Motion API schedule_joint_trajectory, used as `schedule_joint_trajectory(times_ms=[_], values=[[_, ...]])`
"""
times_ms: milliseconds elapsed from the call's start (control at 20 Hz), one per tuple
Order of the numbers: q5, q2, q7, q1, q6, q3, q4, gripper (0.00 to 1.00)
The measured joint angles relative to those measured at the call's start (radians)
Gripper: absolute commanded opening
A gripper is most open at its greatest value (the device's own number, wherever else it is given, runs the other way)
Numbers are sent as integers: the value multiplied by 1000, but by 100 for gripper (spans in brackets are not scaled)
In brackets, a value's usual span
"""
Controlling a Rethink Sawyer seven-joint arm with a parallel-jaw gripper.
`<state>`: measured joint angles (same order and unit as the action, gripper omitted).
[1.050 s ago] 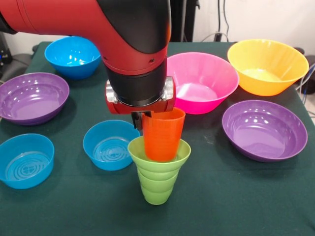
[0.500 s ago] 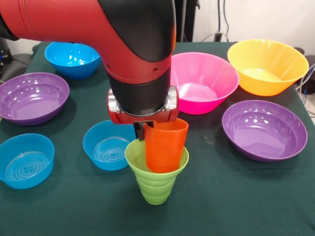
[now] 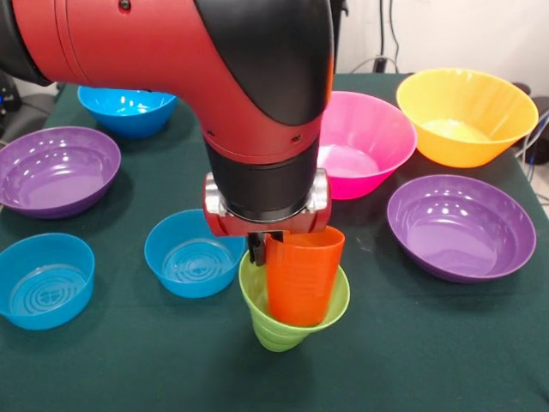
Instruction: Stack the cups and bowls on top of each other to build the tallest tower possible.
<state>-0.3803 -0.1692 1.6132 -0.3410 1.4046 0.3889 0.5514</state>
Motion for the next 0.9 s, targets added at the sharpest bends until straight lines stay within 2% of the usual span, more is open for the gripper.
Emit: schedule_joint_trajectory(times_ms=[350, 900], values=[[-5, 13, 0, 9, 28, -12, -34, 0], [-55, 2, 0, 9, 64, -124, -33, 0]])
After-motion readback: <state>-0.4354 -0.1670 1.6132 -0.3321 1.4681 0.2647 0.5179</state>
